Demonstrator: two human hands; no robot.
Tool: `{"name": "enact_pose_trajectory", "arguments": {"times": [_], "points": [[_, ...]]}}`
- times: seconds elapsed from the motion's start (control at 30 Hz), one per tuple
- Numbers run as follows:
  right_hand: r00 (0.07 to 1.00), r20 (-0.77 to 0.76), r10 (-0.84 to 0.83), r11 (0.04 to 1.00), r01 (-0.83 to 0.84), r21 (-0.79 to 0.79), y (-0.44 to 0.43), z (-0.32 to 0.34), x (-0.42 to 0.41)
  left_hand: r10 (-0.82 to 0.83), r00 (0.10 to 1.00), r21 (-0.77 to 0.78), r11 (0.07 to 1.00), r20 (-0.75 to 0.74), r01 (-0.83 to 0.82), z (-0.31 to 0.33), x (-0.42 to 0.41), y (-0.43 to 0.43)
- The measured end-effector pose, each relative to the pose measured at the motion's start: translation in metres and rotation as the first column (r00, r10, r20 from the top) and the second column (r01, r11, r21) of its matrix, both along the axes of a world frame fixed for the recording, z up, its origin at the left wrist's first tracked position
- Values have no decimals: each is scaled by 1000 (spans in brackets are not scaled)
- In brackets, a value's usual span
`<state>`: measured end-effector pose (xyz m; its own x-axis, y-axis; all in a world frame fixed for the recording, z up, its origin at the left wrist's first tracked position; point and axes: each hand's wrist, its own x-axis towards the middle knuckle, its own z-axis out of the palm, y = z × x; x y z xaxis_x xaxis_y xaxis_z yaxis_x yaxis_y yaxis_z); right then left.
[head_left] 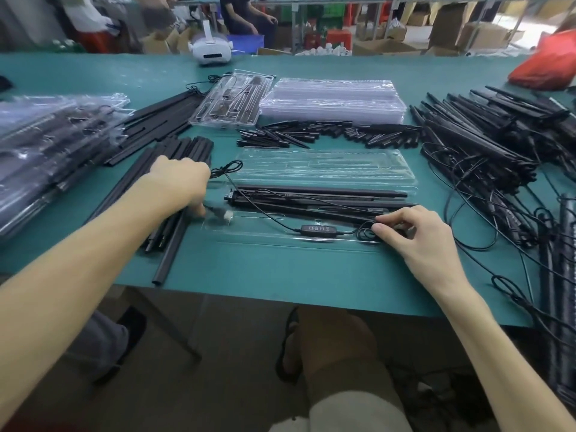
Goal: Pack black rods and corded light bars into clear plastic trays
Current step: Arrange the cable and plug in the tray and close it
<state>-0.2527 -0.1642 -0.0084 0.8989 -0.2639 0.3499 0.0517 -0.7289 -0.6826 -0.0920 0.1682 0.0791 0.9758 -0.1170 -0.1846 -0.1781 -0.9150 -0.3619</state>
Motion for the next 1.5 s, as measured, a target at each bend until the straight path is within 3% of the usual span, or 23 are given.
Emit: {"name": "enact_pose_trajectory", "arguments": {"times": [0.07, 0.2, 0.3, 0.4, 0.53, 0.87, 1.07, 1.27, 1.5], "points": [[1000, -1, -1, 1000, 1, 3, 0, 0, 0, 24, 991, -10, 1000, -135, -25, 9, -1, 1], [1000, -1, 1, 1000, -1, 7, 1, -1, 0, -14, 976, -57, 998, -216, 2, 26, 0, -2], [1000, -3, 0, 1000, 0, 1, 1, -1, -1, -161, 983, -200, 970, -91, 141, 26, 0, -18], [1000, -2, -3, 1000, 3, 1, 1, 0, -1, -364, 931, -424, 849, -36, 316, 13, -1, -35], [1000, -1, -2, 1000, 2, 18, 2, 1, -1, -449, 894, -474, 785, 9, 399, -12, -2, -38], [1000, 1, 0, 1000, 0, 25, 2, 1, 0, -507, 836, -407, 732, 210, 546, -14, -4, -16], [1000, 2, -3, 1000, 3, 16, 0, 0, 0, -450, 890, -550, 727, 70, 411, -7, -7, -2], [1000, 3, 1, 1000, -1, 23, 1, 0, 0, -406, 914, -554, 761, 0, 338, -14, -7, 11], [1000, -1, -4, 1000, 4, 25, 1, -1, 0, -336, 932, -365, 857, 140, 364, -16, -5, 15]]}}
